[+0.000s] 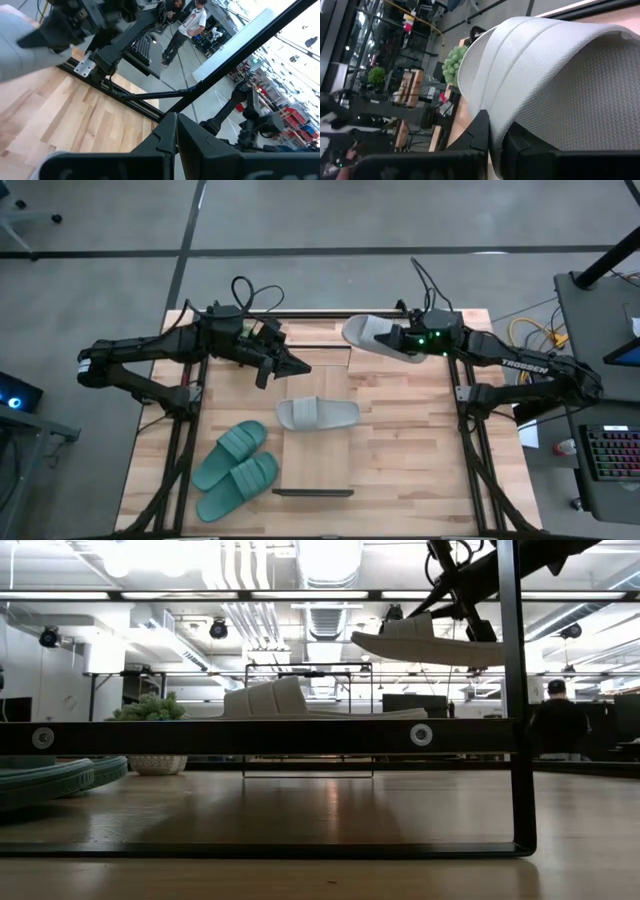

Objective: Pick and place slides into the shelf
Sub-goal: Put the gray slipper on the shelf and align it with the gray slipper

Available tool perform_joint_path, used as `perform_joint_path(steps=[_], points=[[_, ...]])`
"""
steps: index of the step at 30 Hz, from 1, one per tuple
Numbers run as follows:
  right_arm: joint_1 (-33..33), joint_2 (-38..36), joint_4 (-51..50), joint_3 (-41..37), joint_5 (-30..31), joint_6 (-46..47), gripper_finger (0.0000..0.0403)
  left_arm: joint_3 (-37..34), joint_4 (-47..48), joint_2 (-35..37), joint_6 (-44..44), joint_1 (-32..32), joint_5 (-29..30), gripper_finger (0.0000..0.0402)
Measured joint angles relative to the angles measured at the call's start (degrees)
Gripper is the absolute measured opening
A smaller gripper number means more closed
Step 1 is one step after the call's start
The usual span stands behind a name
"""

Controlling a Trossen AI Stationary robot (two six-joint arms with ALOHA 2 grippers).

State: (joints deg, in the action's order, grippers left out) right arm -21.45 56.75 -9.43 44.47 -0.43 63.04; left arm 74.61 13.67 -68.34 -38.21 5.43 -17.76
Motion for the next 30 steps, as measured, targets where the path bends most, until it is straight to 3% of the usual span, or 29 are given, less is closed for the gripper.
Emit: perform_joint_path(steps=[15, 30], points=[[9.35, 1.61, 3.46, 0.0, 5.16, 3.0, 0.0013, 0.42, -1.25, 0.07, 0.04, 1.38, -0.02, 0.0], [15.47, 18.4, 24.61, 0.02, 3.63, 7.88, 0.0013, 0.42, -1.22, 0.04, -0.42, 1.35, -0.27, 0.0]])
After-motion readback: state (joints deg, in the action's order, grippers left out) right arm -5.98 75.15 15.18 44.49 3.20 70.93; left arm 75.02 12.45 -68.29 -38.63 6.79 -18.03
